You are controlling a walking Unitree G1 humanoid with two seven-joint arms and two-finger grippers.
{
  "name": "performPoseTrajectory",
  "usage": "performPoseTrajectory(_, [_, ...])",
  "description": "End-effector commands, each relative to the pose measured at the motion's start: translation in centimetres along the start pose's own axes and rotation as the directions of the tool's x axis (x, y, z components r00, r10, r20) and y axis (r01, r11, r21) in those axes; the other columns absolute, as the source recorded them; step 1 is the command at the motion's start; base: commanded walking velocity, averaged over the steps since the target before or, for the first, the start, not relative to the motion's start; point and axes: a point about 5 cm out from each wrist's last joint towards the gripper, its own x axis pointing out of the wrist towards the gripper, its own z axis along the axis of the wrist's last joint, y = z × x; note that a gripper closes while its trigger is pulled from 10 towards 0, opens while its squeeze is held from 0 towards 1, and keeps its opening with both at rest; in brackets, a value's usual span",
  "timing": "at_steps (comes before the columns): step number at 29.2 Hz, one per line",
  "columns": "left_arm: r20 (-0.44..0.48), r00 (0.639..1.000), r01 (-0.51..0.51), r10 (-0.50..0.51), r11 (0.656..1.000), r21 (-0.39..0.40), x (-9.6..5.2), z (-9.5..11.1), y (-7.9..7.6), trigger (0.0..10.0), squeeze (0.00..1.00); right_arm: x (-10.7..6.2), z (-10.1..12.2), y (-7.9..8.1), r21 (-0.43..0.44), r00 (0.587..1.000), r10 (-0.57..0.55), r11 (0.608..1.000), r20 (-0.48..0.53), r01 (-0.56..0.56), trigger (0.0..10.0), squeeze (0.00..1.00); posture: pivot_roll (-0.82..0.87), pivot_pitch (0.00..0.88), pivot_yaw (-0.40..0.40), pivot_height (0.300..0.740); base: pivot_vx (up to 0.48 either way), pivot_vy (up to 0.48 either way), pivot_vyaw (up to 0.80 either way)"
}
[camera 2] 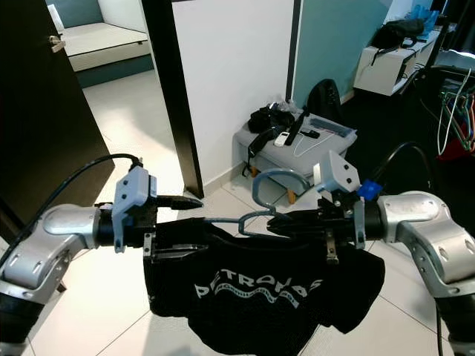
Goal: Hang hanger
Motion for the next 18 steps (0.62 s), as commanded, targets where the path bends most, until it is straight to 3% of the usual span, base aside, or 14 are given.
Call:
performPoseTrajectory(1, [-0.028, 0.999, 0.031, -0.031, 0.999, 0.005, 0.2, 0.0, -0.3, 0.0, 0.0, -0.1, 1.0, 0.0, -0.054, 1.0, 0.0, 0.999, 0.009, 0.0, 10.0, 0.0, -0.02, 0.0, 0.025, 0.74, 0.0, 0.0, 0.0])
performPoseTrajectory(18, [-0.096, 0.995, 0.032, -0.032, 0.999, -0.007, 0.4, -1.2, -0.5, 0.0, 0.0, -0.3, 1.3, -0.2, -0.072, 1.0, -0.01, 0.997, 0.003, 0.01, 10.0, 0.0, -0.02, 0.0, 0.019, 0.74, 0.0, 0.0, 0.0])
